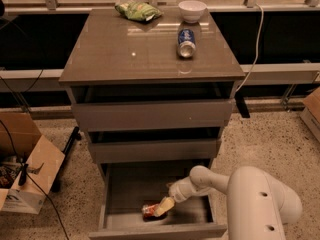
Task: Pick coke can from bottom drawer and place on counter
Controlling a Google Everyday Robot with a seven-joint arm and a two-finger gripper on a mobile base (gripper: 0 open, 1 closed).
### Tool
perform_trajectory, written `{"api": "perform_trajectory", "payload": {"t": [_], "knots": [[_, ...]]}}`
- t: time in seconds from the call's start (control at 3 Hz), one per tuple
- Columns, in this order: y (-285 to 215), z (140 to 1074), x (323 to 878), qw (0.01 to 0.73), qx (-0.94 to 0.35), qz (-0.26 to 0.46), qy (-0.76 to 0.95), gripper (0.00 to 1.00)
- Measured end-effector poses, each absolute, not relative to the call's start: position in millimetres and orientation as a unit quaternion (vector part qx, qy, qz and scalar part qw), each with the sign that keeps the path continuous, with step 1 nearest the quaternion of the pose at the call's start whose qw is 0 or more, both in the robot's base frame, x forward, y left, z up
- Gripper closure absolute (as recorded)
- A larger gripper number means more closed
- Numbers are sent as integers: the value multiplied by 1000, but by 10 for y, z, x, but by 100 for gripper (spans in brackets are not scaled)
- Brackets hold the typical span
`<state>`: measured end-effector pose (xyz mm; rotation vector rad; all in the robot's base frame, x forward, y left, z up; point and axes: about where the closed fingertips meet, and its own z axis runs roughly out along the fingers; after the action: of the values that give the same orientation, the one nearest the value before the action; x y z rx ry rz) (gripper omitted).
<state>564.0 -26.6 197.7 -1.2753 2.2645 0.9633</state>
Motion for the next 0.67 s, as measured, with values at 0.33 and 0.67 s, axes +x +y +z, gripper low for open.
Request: {"api": "perform_trajectory", "payload": {"t": [0.33, 0.67], "knots": [[-67, 1811, 5657, 193, -454, 339, 801, 0], [90, 1610, 5699, 194, -453, 341, 801, 0]]}}
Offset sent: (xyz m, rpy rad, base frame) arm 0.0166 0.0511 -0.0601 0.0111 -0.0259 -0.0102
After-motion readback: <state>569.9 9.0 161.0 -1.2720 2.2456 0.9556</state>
